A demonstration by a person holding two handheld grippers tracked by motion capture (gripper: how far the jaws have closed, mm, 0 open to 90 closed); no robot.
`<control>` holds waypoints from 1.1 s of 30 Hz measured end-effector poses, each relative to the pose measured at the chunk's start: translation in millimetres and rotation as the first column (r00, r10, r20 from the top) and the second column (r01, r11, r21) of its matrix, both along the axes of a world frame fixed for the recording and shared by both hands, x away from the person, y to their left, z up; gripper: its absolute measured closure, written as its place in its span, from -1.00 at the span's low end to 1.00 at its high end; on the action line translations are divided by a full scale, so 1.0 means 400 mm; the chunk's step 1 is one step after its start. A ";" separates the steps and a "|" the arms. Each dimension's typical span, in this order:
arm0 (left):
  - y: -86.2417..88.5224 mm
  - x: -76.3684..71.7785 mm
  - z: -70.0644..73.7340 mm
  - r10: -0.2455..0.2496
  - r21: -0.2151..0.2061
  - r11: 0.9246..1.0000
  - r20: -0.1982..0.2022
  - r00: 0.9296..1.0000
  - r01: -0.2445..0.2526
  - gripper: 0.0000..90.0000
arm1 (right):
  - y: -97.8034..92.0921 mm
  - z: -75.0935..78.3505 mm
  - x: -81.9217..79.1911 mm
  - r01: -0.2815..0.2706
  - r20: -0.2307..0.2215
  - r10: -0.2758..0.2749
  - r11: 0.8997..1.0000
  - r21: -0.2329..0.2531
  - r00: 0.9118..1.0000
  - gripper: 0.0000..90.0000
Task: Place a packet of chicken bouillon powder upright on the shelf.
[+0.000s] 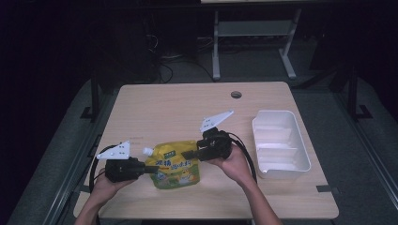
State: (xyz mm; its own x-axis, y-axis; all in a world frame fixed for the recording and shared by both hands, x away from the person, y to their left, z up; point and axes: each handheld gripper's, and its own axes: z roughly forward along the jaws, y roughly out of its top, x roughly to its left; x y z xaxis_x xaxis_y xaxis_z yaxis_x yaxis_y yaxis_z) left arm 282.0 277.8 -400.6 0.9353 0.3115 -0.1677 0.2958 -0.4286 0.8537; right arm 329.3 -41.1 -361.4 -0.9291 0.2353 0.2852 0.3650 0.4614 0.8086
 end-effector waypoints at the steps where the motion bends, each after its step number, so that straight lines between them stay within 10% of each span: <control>1: 0.000 0.000 0.000 0.000 -0.001 1.000 0.000 1.000 0.000 0.98 | 0.002 -0.004 0.001 -0.001 0.000 0.001 1.000 -0.001 1.000 0.50; 33: 0.008 0.005 -0.003 0.040 -0.004 0.999 -0.007 0.999 -0.040 0.87 | 0.029 -0.047 -0.007 -0.061 -0.018 0.061 0.998 0.033 0.998 0.97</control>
